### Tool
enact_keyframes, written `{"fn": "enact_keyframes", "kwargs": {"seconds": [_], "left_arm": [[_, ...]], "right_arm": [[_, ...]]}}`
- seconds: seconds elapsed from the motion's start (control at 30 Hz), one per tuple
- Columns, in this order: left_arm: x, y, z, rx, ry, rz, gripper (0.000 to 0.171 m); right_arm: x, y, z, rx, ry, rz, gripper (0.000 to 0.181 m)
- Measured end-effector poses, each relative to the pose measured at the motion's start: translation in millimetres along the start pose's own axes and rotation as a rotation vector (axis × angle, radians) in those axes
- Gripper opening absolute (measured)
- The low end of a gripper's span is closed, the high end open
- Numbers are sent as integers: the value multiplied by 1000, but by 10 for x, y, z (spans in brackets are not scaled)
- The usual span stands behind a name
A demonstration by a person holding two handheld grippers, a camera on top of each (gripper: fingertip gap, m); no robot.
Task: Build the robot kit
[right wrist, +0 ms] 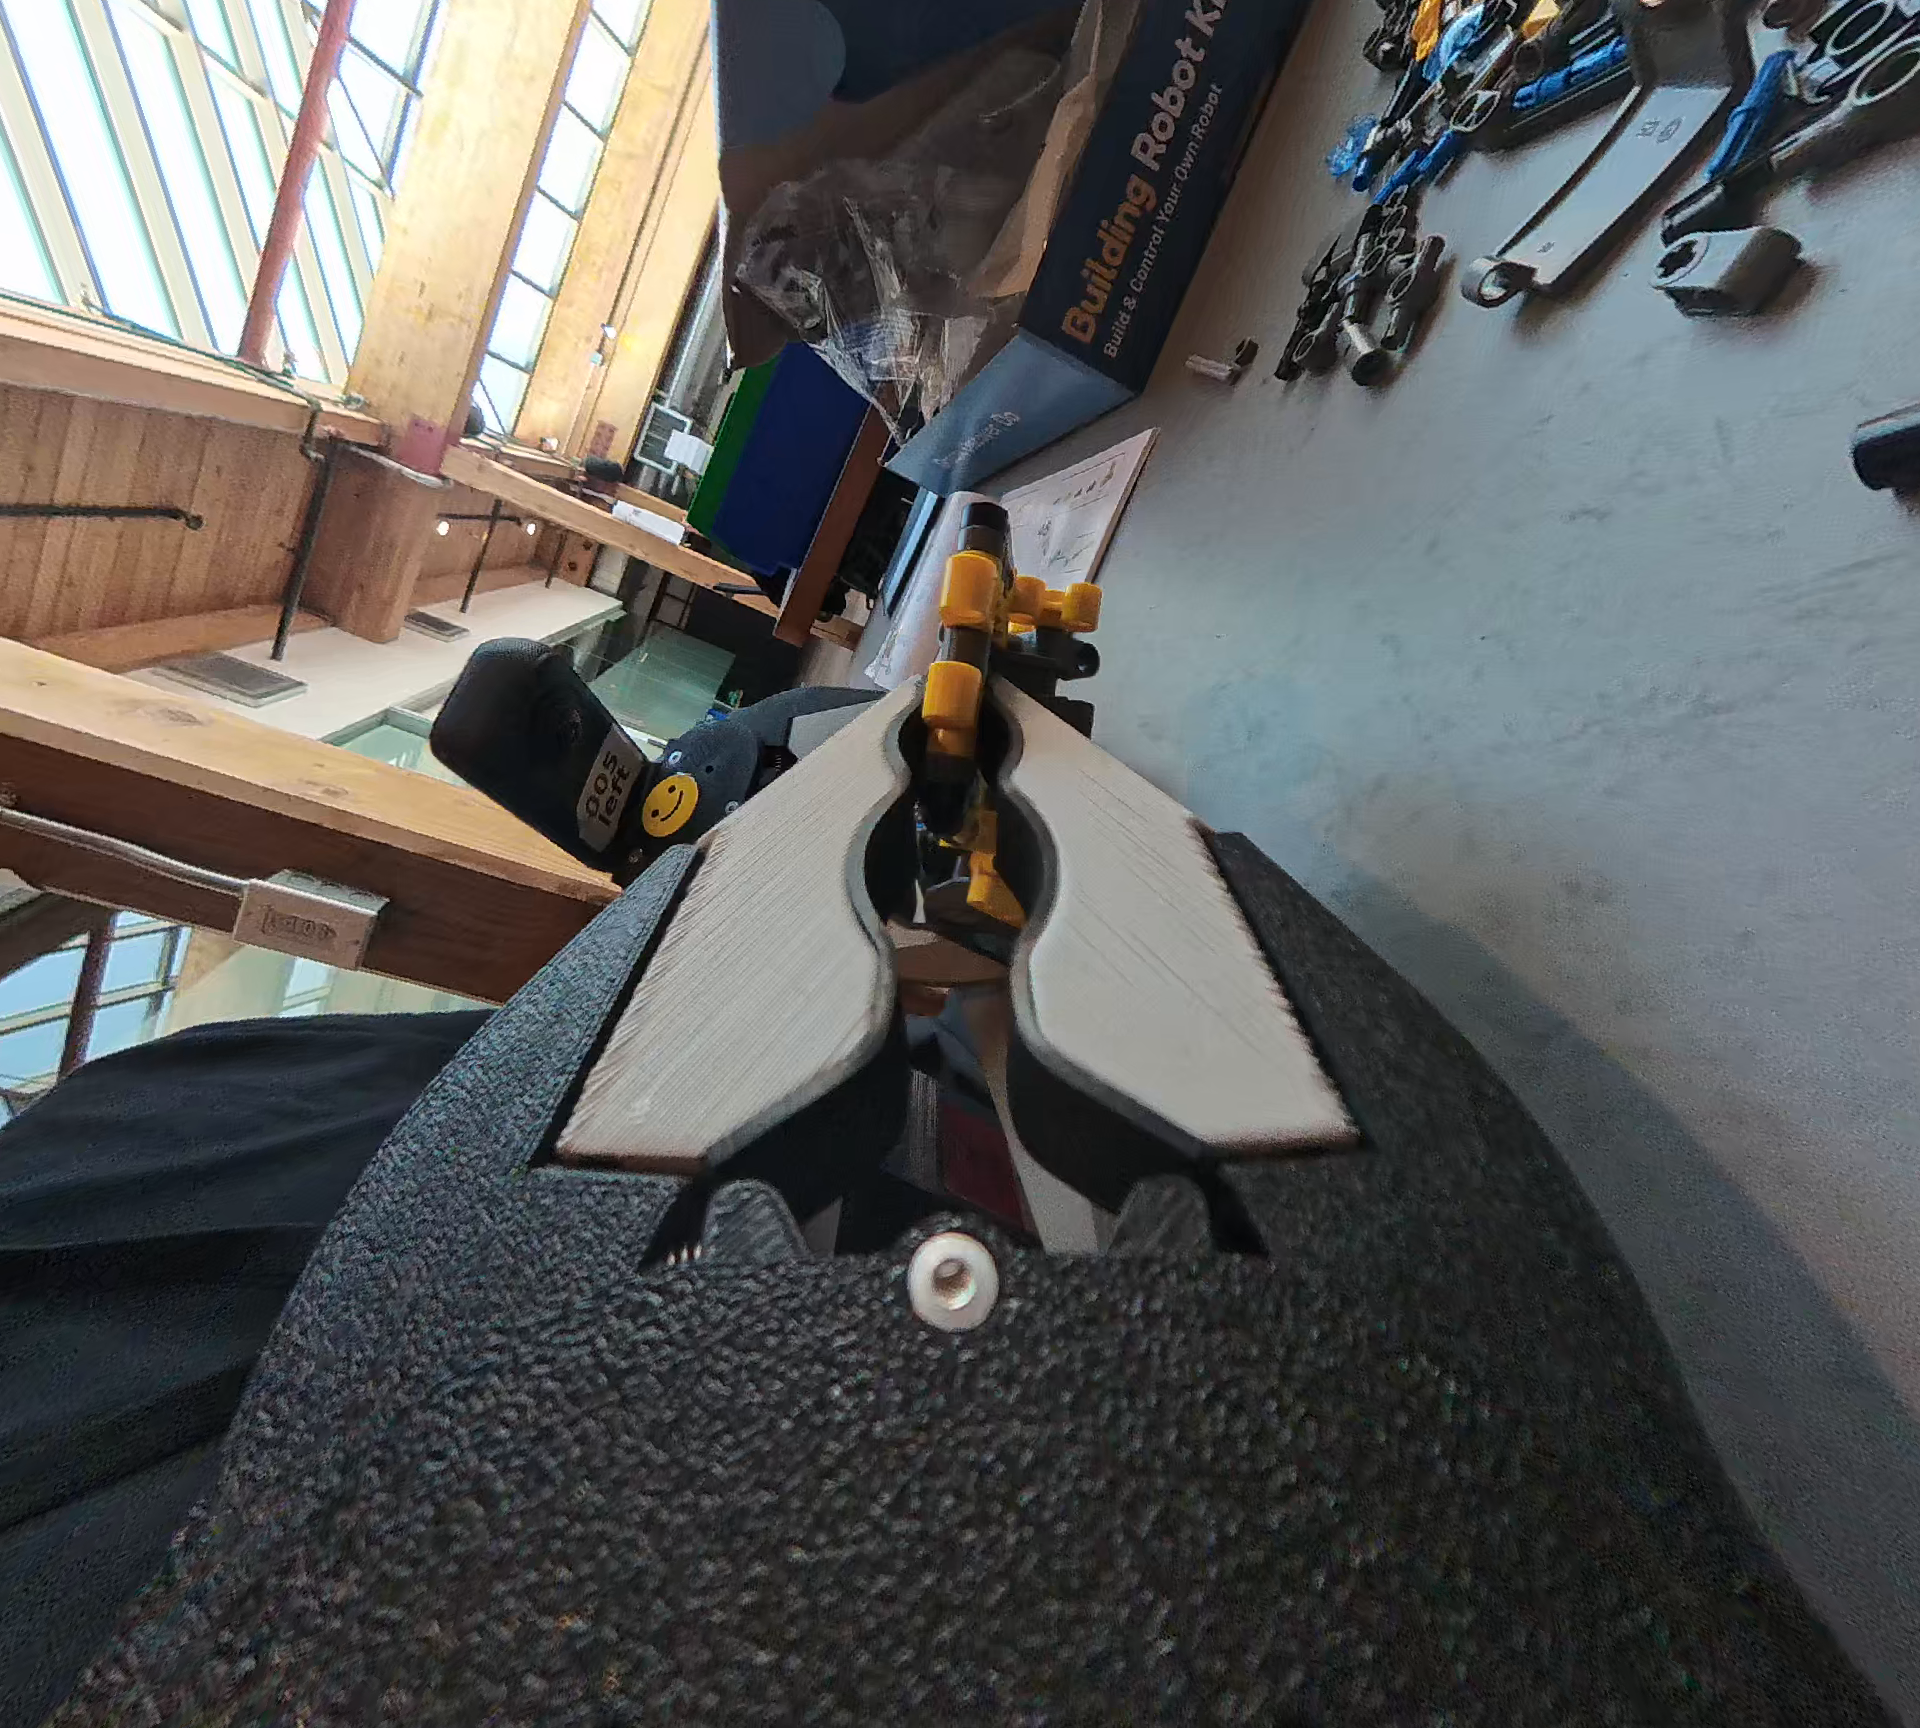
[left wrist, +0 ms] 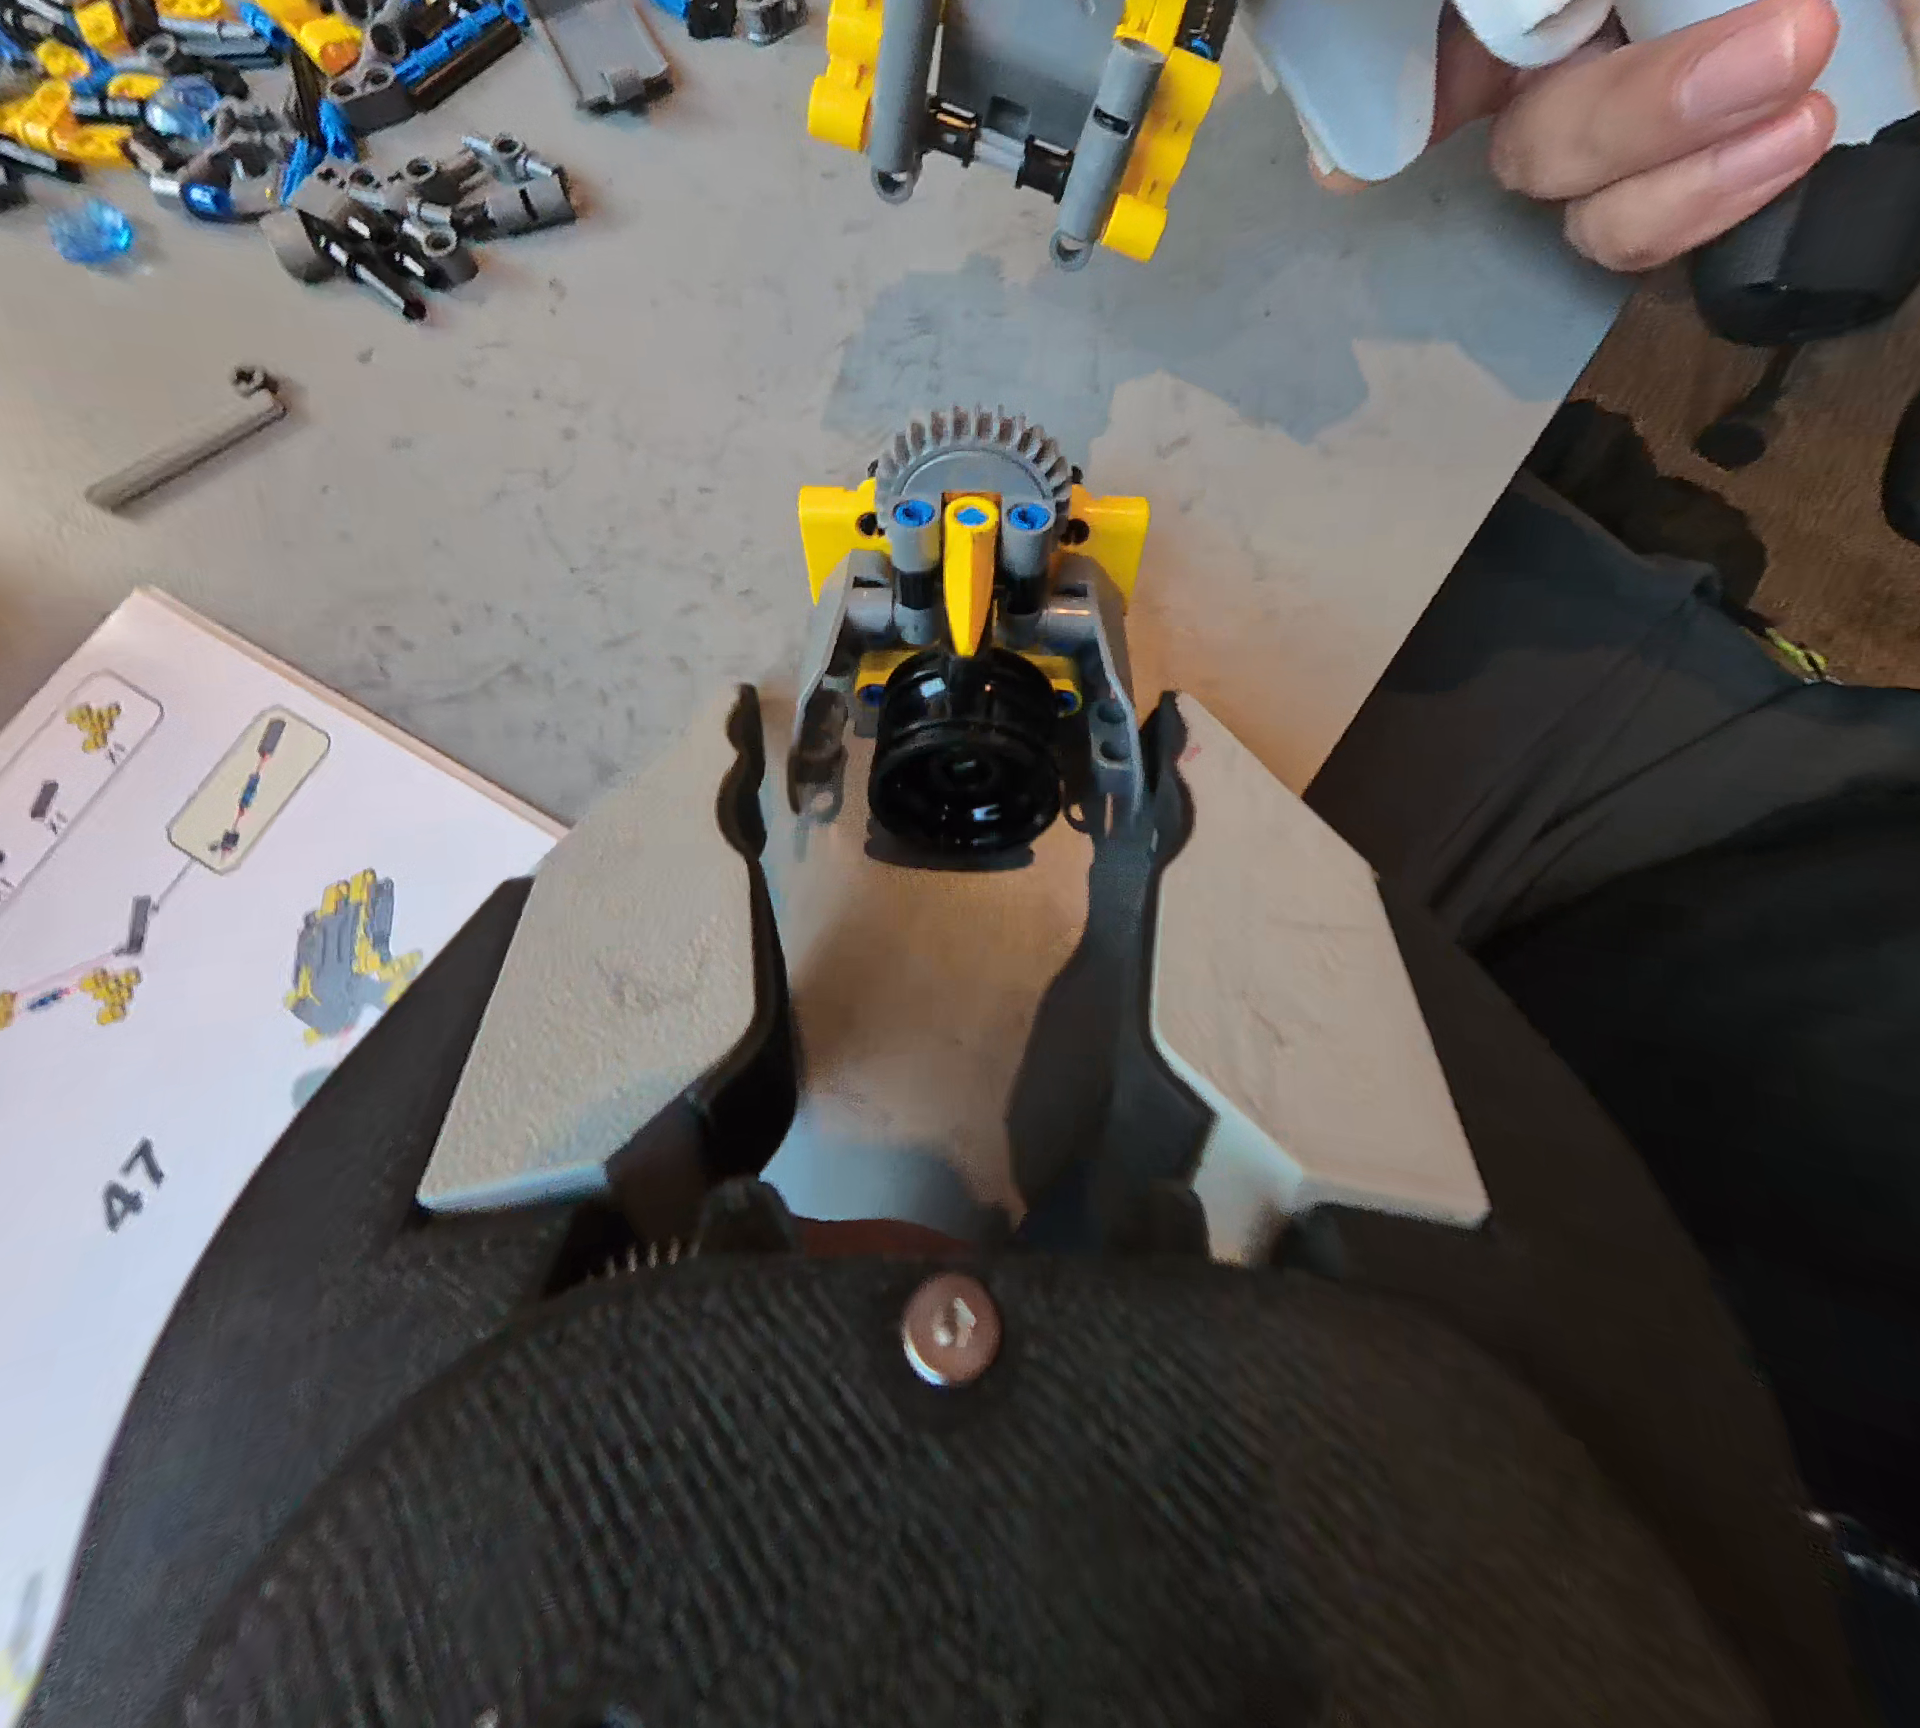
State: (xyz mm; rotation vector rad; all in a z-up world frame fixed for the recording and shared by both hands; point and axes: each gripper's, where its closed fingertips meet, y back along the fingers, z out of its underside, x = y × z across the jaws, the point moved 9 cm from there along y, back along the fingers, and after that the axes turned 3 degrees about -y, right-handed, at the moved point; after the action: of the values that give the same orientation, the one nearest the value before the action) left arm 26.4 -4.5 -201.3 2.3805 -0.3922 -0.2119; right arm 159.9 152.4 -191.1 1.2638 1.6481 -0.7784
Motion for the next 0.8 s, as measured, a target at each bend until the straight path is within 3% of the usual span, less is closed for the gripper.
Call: {"fn": "enact_keyframes", "kwargs": {"seconds": [0.43,0.53,0.6,0.7,0.8], "left_arm": [[285,85,14,18,93,88,81],[268,258,-31,99,91,140,82],[188,463,-114,181,71,186,81],[-71,677,-324,266,26,271,65],[-389,604,-562,293,-9,366,55]], "right_arm": [[-23,51,-40,-15,9,-17,5],[-54,81,-68,-67,4,-37,6],[-80,90,-76,-131,-1,-64,6],[-111,54,-112,-231,1,-101,6],[-158,-64,-159,-325,-15,-178,7]]}}
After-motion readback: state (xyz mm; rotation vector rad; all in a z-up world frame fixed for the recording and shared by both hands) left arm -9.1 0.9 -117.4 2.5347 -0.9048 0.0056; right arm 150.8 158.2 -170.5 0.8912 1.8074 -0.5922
